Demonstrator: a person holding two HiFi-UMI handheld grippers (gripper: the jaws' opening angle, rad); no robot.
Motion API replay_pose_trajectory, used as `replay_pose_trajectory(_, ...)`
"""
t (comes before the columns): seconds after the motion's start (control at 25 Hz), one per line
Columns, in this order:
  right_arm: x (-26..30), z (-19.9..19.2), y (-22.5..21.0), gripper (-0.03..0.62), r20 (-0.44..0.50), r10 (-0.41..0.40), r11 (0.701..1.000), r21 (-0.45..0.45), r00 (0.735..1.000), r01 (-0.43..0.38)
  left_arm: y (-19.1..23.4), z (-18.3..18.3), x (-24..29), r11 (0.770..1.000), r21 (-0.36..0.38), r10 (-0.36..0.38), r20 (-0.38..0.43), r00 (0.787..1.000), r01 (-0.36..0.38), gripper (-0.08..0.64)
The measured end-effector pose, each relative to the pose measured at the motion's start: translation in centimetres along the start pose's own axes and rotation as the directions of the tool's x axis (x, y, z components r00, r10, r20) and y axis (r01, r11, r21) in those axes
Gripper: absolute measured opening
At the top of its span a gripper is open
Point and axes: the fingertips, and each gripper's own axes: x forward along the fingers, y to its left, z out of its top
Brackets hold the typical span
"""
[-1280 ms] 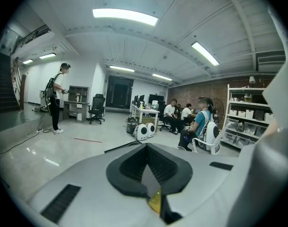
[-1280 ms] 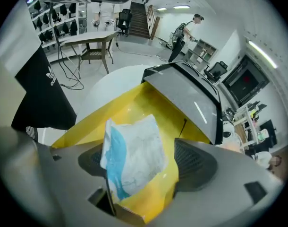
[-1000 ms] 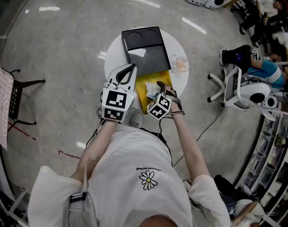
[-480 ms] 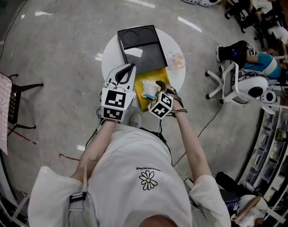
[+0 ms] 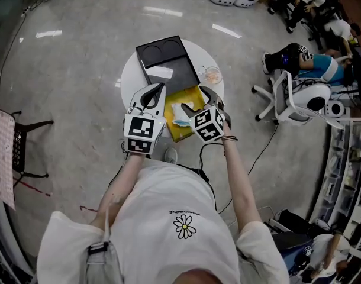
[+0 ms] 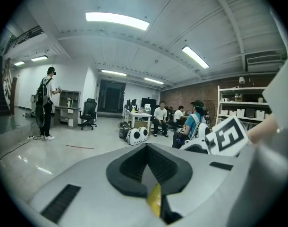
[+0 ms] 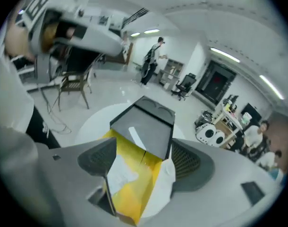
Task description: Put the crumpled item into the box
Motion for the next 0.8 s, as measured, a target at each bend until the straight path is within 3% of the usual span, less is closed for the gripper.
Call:
replay_pose_trajectory(0.08,-2.1,2.2,-1.9,0.367,0.115,-0.050,0.987,0.158,0.992,0.031,-0.7,0.4,0.2,1.000,0.011,-0.017,0.005,1.000,0.017,0.000)
replay_pose_trajectory(0.2,-5.7,5.1,-4.5,0.365,0.268,-0.152,0.939,0.340,0.951,0.054,-1.7,1.1,0.5,0.998,0.033,-0.045,0.016,0.999,0.045,0.000)
replay_pose_trajectory(0.48,-13.9,7.7,-7.5,0.336,0.413,-0.391,0.831,0.542,0.822,0.123,-3.2,2.5,1.2,0.993,0.068,-0.096,0.038,0.995,0.093,0.000)
replay_pose_trajectory(0.72,-19.6,5.6,-9.1,0.033,0.356,-0.605,0.696,0.671,0.712,0.256,-4.6,4.3,1.8,0.985,0.104,-0.144,0.064,0.988,0.137,0.000)
replay_pose_trajectory(0.8,-20.9,4.4,-9.1,0.005,0.323,-0.643,0.648,0.712,0.694,0.269,-5.2,4.7,1.8,0.983,0.110,-0.158,0.069,0.985,0.150,0.000)
